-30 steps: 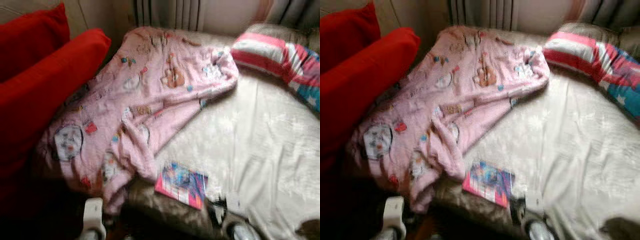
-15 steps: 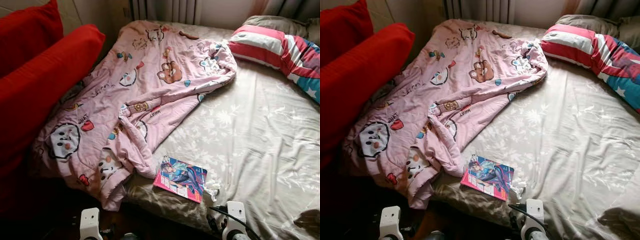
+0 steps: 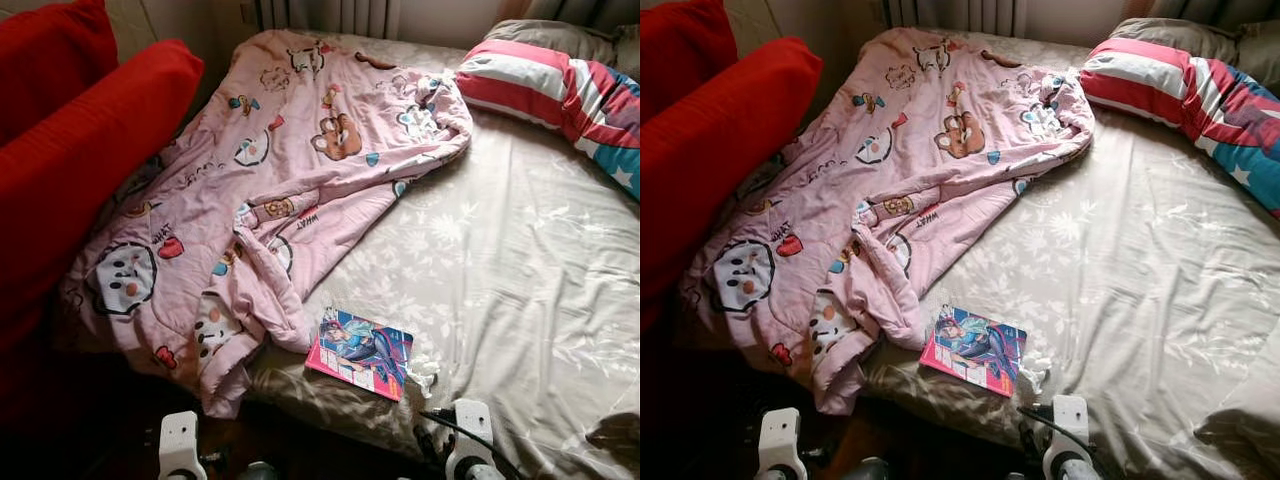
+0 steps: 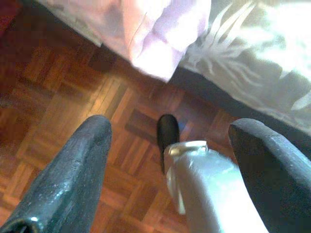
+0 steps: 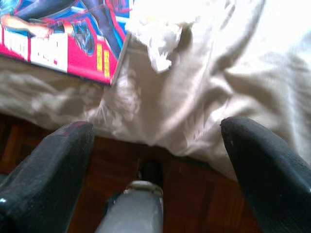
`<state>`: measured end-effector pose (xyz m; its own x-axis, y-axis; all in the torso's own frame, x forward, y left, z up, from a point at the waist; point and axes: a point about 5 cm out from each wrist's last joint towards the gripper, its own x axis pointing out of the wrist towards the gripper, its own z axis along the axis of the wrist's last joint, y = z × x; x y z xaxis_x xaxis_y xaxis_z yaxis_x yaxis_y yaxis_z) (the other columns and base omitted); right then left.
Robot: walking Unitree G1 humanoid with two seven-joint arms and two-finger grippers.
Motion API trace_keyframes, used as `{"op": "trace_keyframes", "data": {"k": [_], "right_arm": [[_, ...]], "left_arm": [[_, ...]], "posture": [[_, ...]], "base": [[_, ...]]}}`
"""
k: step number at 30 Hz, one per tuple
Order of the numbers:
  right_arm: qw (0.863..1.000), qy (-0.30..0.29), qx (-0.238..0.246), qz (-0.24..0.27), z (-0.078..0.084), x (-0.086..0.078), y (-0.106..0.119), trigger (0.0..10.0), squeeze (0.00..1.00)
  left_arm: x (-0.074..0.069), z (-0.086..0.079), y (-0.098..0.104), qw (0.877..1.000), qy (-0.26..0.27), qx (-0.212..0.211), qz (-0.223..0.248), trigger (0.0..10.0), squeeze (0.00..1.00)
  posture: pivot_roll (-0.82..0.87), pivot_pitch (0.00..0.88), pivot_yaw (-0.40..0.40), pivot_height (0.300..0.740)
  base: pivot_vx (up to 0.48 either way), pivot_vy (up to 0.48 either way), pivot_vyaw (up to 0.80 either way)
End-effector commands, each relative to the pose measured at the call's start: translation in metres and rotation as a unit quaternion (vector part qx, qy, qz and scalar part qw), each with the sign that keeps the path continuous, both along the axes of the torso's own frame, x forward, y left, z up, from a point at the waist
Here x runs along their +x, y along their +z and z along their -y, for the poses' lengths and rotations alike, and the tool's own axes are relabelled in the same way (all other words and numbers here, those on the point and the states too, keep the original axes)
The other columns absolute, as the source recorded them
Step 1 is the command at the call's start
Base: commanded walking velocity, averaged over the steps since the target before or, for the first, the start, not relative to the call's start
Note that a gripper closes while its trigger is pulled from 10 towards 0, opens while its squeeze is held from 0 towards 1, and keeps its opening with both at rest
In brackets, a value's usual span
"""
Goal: Clean up the room
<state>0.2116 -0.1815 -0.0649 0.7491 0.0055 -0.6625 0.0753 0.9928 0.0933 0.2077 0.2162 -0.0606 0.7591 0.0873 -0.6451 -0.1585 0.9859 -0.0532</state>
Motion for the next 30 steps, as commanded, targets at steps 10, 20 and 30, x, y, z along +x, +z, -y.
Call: {"op": "trace_keyframes", "data": {"k": [10, 20, 30], "right_arm": [[0.991, 0.001, 0.015, 0.135, 0.002, 0.035, 0.033, 10.0, 0.00], [0.983, -0.014, 0.002, 0.185, 0.003, 0.041, 0.044, 10.0, 0.00], [0.983, -0.016, 0.001, 0.183, -0.005, 0.047, 0.046, 10.0, 0.00]], "left_arm": [[0.042, 0.002, 0.038, 0.989, -0.017, -0.001, 0.148, 10.0, 0.00], [0.048, 0.010, 0.058, 0.970, -0.016, 0.000, 0.243, 10.0, 0.00], [0.057, 0.021, 0.065, 0.967, -0.022, -0.008, 0.254, 10.0, 0.00]], "posture": [[-0.06, 0.247, 0.012, 0.740], [-0.06, 0.241, 0.002, 0.735], [-0.06, 0.231, 0.000, 0.660]], "base": [[0.000, 0.000, 0.00], [0.000, 0.000, 0.00], [0.000, 0.000, 0.00]]}}
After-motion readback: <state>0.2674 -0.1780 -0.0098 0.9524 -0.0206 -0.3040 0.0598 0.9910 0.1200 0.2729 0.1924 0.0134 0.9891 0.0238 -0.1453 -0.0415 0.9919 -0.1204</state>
